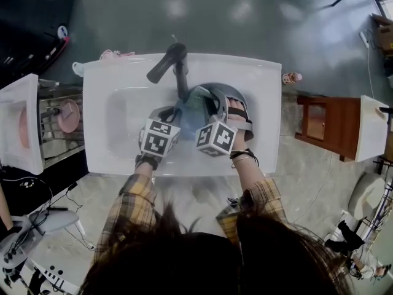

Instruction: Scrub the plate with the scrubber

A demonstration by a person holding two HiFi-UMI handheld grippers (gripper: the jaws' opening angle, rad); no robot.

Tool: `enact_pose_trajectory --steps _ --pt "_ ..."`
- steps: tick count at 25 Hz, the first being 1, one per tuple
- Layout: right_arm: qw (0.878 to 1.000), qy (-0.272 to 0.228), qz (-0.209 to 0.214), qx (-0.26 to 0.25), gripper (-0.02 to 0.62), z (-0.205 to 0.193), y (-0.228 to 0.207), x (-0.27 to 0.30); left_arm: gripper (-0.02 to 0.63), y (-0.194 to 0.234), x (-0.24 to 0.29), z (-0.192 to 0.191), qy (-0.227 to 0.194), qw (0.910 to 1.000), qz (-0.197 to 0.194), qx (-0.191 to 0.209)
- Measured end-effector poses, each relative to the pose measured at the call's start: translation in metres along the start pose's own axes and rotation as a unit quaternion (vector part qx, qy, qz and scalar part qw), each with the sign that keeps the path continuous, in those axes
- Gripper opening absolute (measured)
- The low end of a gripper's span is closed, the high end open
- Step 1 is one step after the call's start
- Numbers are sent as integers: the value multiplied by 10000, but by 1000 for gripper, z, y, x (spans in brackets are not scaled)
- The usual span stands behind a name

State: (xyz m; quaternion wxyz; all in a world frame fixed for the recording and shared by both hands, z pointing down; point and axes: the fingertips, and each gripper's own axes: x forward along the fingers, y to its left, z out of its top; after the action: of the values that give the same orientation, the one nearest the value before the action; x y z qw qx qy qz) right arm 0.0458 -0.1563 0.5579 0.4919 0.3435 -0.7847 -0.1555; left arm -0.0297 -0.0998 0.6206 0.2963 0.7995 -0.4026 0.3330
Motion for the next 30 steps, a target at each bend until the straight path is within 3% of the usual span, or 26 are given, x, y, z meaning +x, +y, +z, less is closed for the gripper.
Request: enact_pose_trajectory --steps 7,20,30 --pt "9990 132 332 272 101 2 25 1 31 1 1 -1 43 10000 -6 -12" --pt "9856 483 749 1435 103 -26 54 -7 32 4 2 -7 129 9999 17 -20" --pt "9849 811 1250 879 103 -40 91 -10 34 7 3 -13 153 9998 17 -97"
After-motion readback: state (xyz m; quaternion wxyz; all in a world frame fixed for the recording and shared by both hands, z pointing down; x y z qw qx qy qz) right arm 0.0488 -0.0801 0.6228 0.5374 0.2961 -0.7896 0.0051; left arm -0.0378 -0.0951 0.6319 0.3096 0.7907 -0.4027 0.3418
